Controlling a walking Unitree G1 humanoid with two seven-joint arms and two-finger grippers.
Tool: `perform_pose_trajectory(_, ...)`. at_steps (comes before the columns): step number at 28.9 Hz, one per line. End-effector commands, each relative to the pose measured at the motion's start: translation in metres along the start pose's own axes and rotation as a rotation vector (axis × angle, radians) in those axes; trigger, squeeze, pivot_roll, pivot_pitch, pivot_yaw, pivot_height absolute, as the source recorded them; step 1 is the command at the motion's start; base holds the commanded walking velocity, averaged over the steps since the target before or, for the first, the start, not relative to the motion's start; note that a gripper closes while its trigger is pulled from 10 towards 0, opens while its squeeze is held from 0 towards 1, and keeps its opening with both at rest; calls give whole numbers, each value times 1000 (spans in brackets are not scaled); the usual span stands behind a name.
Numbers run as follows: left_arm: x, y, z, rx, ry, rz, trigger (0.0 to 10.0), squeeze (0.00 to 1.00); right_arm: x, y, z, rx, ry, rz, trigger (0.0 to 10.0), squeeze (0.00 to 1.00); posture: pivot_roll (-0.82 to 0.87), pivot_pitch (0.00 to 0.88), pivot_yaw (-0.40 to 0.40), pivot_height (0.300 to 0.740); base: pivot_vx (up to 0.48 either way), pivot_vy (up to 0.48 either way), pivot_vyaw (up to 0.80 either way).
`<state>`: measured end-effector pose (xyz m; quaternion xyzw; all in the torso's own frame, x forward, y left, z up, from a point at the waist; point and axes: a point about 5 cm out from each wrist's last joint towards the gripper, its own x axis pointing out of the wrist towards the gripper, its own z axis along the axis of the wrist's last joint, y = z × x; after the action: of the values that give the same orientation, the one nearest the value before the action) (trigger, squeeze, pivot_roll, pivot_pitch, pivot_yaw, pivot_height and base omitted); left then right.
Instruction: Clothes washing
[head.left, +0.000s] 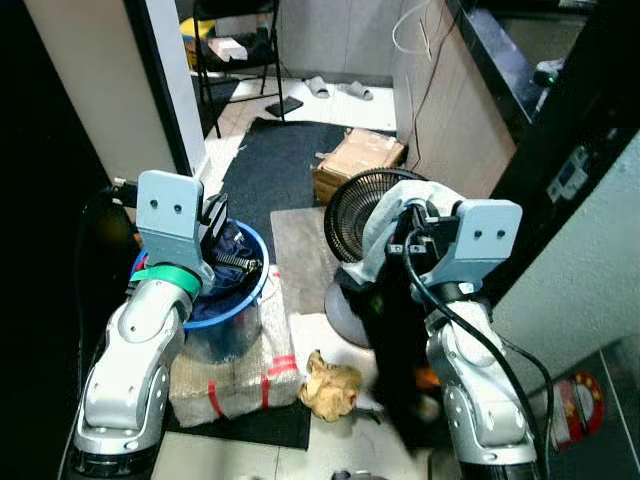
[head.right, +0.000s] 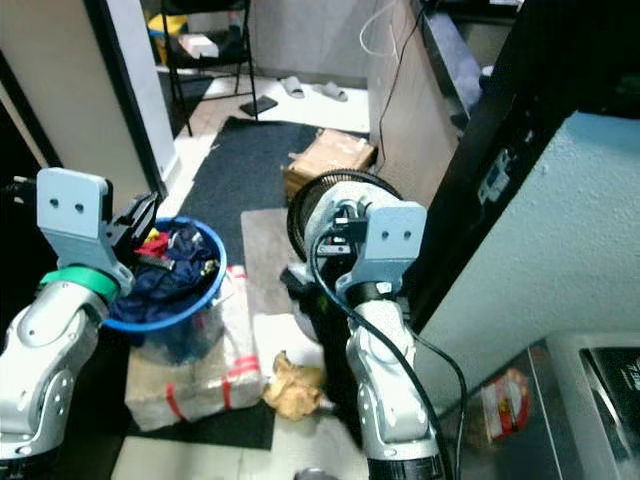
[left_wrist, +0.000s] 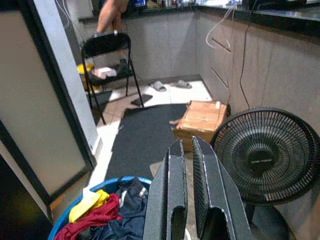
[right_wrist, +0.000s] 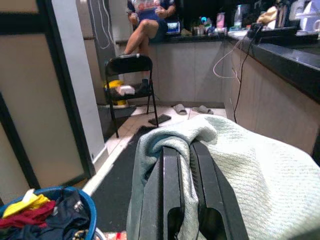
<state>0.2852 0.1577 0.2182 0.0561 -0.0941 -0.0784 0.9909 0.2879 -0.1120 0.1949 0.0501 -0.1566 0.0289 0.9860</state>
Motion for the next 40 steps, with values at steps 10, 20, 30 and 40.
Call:
perform_pose_trajectory(10,-1,-1,-1,-2,3,-10,10000,0,0,-3,-1,13,-3,-18,10000,0,69,35,25,740,0,0,-771)
perform_pose_trajectory(20,-1,-1,0,-4,-1,-10,10000,0,4,-2,14,34,-80,-16,10000,0,73,37,29,740,0,0,-779)
perform_pose_trajectory(30,1,-3,1,-9,-4,-19,10000,0,28,29,93,117,-412,122,10000,0,74,37,40,740,0,0,-781)
perform_pose_trajectory(40,-1,-3,3,-14,-8,-21,10000,0,40,40,110,273,-439,143,10000,0,90,44,37,740,0,0,-781)
